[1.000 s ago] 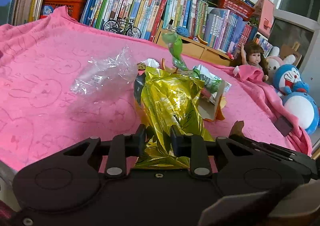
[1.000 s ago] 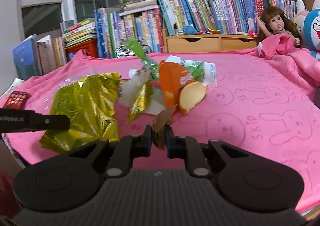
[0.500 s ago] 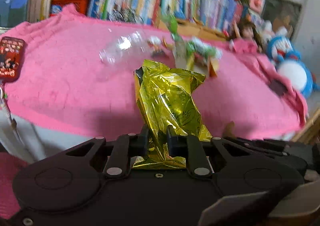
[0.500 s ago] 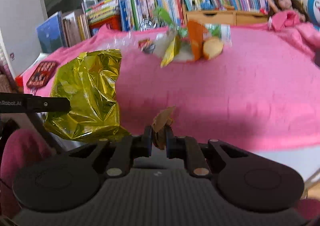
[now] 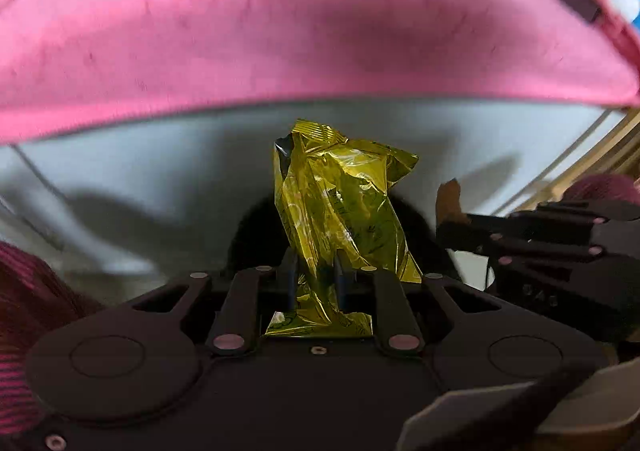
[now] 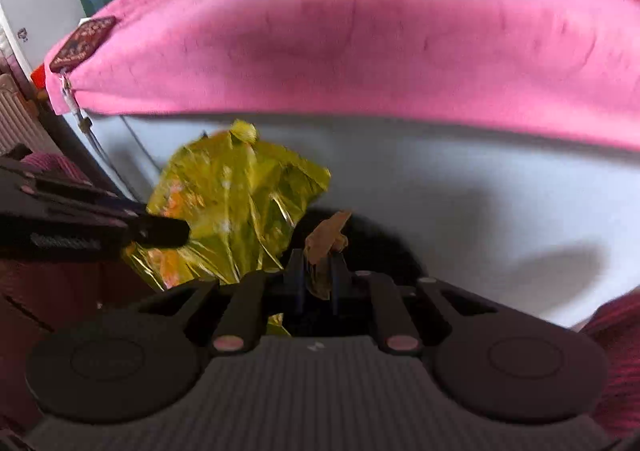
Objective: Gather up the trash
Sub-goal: 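Lower both held items into the bin below the table and open both tools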
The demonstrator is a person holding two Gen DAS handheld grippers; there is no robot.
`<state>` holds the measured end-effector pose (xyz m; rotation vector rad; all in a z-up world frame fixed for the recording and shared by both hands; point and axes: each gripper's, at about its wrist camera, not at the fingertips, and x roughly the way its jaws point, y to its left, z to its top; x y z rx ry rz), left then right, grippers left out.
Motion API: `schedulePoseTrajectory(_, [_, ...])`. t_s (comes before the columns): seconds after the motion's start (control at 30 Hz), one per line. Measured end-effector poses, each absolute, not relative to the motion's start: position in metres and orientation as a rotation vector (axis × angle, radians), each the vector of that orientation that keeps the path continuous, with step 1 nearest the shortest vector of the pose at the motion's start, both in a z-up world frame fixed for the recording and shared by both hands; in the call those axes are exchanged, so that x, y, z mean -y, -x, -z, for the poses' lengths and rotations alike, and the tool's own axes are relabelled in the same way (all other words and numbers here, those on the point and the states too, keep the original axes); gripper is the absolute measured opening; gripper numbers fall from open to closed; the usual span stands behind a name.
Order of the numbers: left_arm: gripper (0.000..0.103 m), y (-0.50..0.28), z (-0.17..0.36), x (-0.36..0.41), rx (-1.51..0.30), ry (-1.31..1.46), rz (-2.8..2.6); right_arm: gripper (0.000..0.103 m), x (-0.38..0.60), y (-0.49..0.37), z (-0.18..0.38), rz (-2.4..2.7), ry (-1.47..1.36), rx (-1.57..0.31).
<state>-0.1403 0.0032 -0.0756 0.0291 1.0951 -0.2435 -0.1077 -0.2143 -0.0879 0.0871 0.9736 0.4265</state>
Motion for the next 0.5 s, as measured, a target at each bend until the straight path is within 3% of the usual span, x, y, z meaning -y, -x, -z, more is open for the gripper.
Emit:
schedulePoseTrajectory(0.43, [0.023, 0.139, 0.105, 0.002, -1.194, -0.075, 0.233, 0.024, 0.205, 0.100, 0.112, -0.417, -0.090, -1.056])
schedulePoseTrajectory(0.5, [0.025, 0.132, 0.101, 0.005, -1.194, -0.079, 0.228, 0.045, 0.203, 0.099, 0.111, -0.416, -0.092, -1.055])
